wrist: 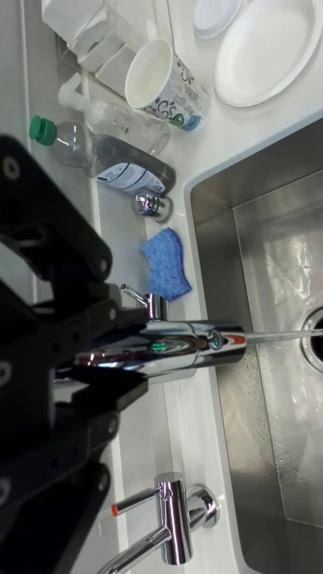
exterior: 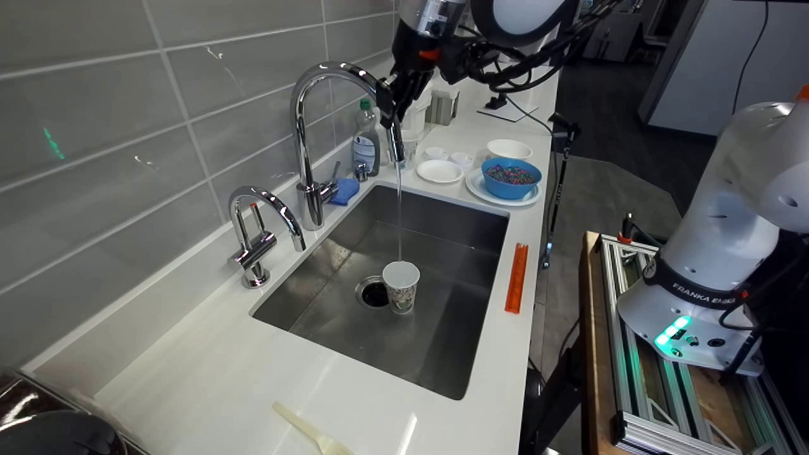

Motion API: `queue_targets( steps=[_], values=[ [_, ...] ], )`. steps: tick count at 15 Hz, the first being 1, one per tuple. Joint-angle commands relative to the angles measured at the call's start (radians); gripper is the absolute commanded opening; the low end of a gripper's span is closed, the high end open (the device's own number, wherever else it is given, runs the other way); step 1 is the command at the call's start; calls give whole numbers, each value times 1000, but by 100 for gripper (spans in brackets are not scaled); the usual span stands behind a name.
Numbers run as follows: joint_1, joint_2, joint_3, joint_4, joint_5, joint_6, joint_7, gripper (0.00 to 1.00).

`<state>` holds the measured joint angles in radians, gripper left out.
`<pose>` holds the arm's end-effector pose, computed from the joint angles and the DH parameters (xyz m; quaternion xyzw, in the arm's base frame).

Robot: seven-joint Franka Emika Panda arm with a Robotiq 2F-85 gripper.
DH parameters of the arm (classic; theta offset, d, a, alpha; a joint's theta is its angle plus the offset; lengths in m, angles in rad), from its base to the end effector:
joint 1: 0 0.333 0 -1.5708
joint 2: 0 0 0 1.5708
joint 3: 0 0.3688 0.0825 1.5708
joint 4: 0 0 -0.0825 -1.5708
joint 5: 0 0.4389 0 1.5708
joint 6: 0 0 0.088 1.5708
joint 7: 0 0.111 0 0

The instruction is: Turn the tap faucet to the left

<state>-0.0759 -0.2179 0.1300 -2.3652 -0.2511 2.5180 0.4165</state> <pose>0.5351 0.0328 0.4680 0.9739 -0.0894 0.2000 0.0595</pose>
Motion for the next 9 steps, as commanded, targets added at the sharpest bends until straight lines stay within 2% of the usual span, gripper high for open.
queue_targets(
  steps=[1, 9],
  values=[
    [25, -6, 0, 5, 10, -1, -4, 8],
    [89, -6, 11, 5, 62, -1, -52, 8]
  ],
)
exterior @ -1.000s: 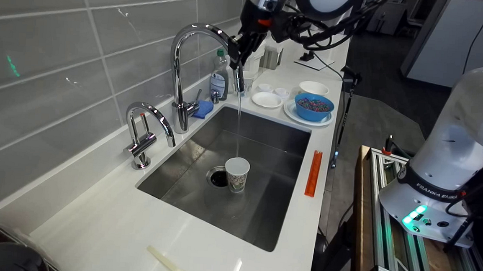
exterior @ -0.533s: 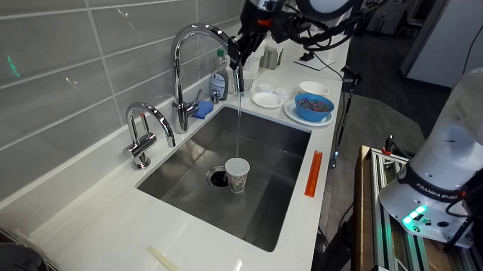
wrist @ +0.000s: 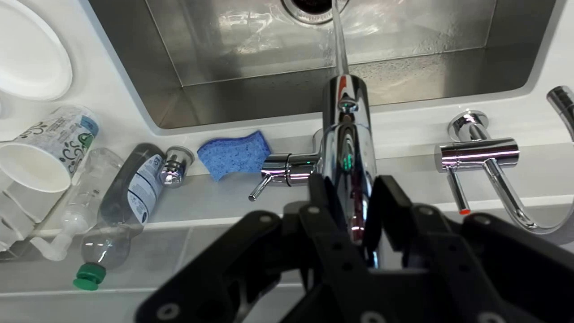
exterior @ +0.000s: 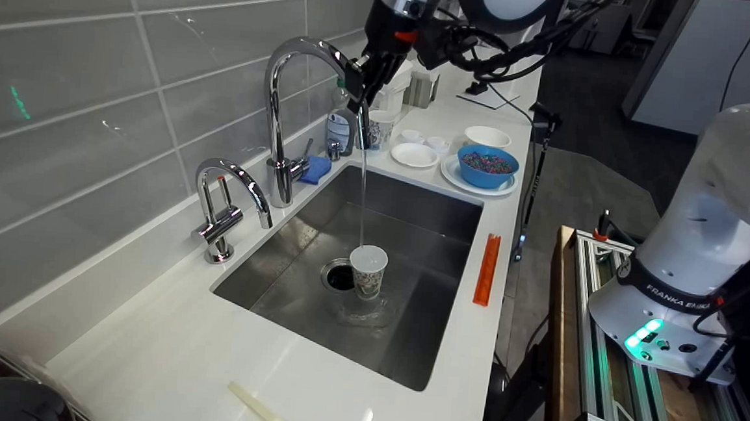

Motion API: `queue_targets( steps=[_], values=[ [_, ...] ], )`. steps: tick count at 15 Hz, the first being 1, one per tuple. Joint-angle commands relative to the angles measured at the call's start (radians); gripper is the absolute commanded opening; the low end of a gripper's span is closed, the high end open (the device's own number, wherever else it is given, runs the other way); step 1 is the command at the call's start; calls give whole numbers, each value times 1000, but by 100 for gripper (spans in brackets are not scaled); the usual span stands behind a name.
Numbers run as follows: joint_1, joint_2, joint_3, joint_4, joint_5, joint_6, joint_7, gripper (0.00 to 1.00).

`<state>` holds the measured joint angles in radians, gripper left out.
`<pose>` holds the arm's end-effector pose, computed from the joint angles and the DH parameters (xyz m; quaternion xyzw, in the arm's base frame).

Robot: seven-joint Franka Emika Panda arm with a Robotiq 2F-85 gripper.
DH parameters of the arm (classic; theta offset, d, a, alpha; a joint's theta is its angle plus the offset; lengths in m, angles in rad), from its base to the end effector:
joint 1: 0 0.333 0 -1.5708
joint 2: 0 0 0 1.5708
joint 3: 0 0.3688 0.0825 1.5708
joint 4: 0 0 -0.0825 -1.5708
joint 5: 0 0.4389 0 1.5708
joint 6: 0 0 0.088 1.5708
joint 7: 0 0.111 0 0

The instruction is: Turn the tap faucet to the left

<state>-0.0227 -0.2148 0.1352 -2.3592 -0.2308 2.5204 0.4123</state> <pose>0.5344 0.0643 0.4698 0.9760 -0.0658 0.2024 0.0466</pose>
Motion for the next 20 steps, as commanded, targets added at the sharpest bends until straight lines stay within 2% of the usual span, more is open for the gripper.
queue_targets(
  steps=[1, 13, 20],
  values=[
    [41, -8, 6, -1, 48, -1, -54, 8],
    [112, 5, 13, -2, 159, 58, -198, 8],
    [121, 13, 13, 2, 173, 64, -238, 8]
  ],
)
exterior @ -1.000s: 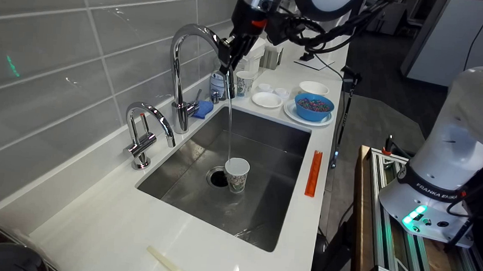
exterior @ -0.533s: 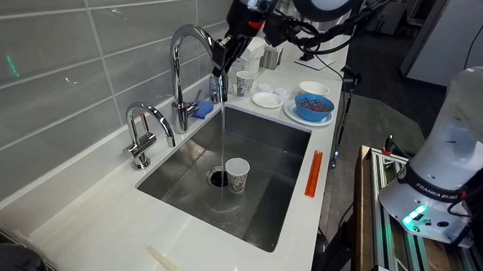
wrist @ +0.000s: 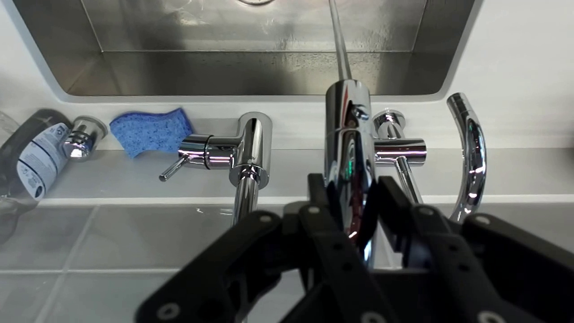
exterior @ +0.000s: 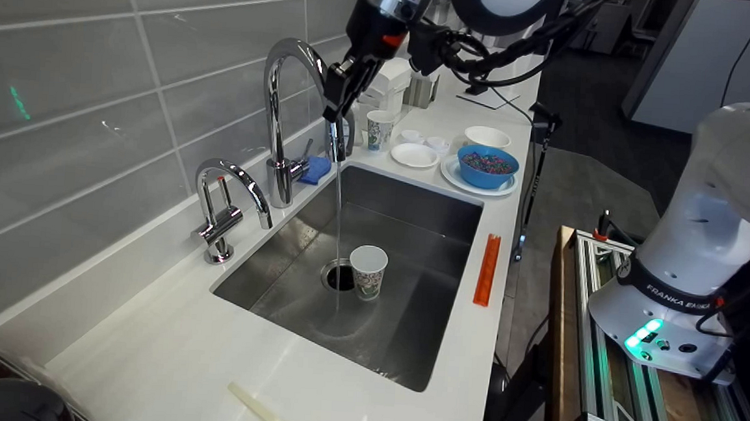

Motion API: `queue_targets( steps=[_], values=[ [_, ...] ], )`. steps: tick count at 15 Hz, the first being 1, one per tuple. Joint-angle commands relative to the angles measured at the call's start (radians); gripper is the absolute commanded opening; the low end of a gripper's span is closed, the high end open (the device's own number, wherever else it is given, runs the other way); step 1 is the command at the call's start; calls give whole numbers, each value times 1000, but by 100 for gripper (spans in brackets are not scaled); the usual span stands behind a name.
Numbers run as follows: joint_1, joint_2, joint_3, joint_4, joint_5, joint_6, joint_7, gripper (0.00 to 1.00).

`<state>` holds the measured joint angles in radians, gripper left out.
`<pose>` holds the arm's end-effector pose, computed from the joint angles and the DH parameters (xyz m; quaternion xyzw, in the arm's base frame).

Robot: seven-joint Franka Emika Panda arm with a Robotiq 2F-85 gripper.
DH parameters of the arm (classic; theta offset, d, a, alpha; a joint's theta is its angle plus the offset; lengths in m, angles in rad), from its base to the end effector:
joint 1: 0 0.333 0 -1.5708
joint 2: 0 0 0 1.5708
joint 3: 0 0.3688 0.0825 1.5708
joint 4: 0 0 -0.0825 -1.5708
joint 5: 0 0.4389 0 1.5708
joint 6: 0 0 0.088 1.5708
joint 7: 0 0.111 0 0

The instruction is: Turn the tap faucet to the left

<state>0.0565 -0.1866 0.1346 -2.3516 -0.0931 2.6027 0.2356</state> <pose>0.5387 0.1081 0.4691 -0.9754 -0.0137 -0.2201 0.0023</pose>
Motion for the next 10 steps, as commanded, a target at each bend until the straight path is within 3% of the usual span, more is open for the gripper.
queue_targets(
  steps=[1, 10],
  values=[
    [43, -14, 13, -4, 38, -19, -65, 8],
    [53, -9, 13, 4, 62, -22, -108, 8]
  ],
)
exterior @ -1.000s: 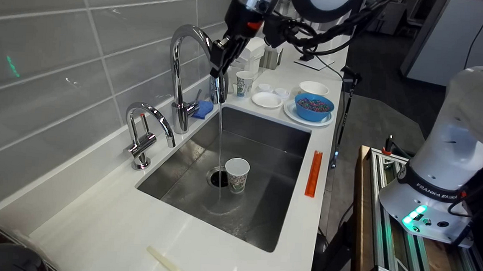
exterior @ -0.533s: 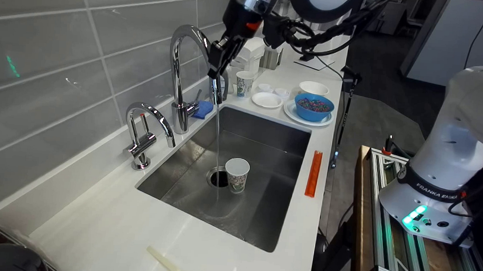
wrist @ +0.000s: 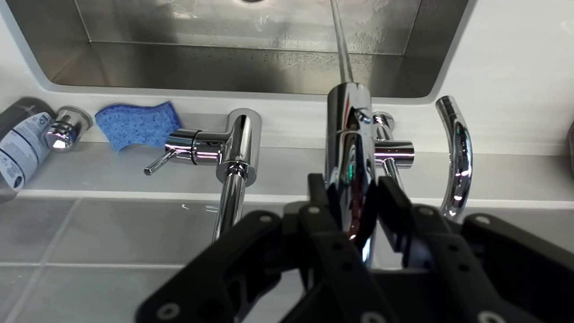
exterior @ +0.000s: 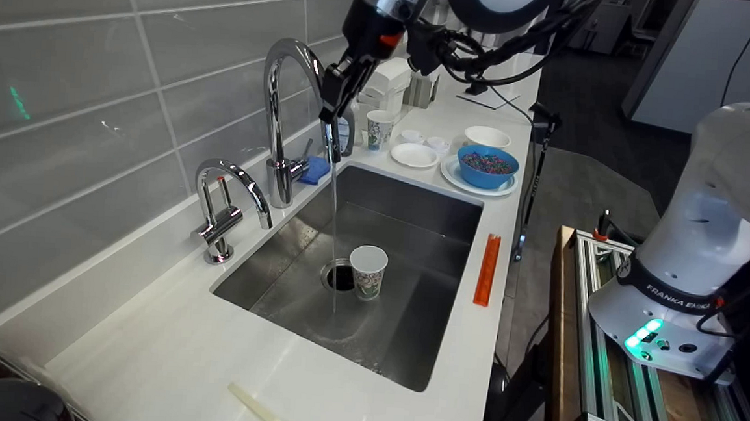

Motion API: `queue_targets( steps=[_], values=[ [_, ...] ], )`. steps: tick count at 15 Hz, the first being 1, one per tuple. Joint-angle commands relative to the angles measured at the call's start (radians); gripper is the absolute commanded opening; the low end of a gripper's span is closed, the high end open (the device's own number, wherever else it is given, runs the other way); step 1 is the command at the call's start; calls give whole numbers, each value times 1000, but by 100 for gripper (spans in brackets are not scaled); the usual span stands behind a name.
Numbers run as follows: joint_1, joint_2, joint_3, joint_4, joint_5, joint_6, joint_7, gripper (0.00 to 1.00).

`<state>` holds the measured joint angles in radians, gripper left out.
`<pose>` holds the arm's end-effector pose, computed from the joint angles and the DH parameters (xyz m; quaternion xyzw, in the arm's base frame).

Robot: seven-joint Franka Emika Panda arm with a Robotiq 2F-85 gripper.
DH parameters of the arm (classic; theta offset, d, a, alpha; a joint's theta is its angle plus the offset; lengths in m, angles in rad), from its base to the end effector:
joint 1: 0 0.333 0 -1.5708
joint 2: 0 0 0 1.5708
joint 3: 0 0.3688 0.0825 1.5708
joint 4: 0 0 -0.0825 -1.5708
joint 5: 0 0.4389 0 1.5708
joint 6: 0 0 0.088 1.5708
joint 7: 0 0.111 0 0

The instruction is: Turn the tap faucet to the left

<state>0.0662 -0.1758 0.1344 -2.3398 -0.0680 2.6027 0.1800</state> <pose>0.5420 0.1136 0.4695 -0.9750 -0.0363 -0.2191 0.0066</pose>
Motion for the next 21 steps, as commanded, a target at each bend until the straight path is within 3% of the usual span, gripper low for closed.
queue_targets(
  steps=[1, 4, 5, 7, 11, 17, 21],
  values=[
    [43, -20, 13, -7, 37, -23, -55, 8],
    [41, -23, 11, -5, 36, -27, -59, 12],
    [43, -26, 7, -3, 44, -34, -72, 58],
    [46, -36, 4, -1, 46, -45, -100, 65],
    [60, -57, -2, 7, 48, -101, -130, 96],
    [43, -89, -14, 31, 25, -253, -141, 100],
    [50, -104, -42, 52, 51, -374, -223, 100]
  ],
)
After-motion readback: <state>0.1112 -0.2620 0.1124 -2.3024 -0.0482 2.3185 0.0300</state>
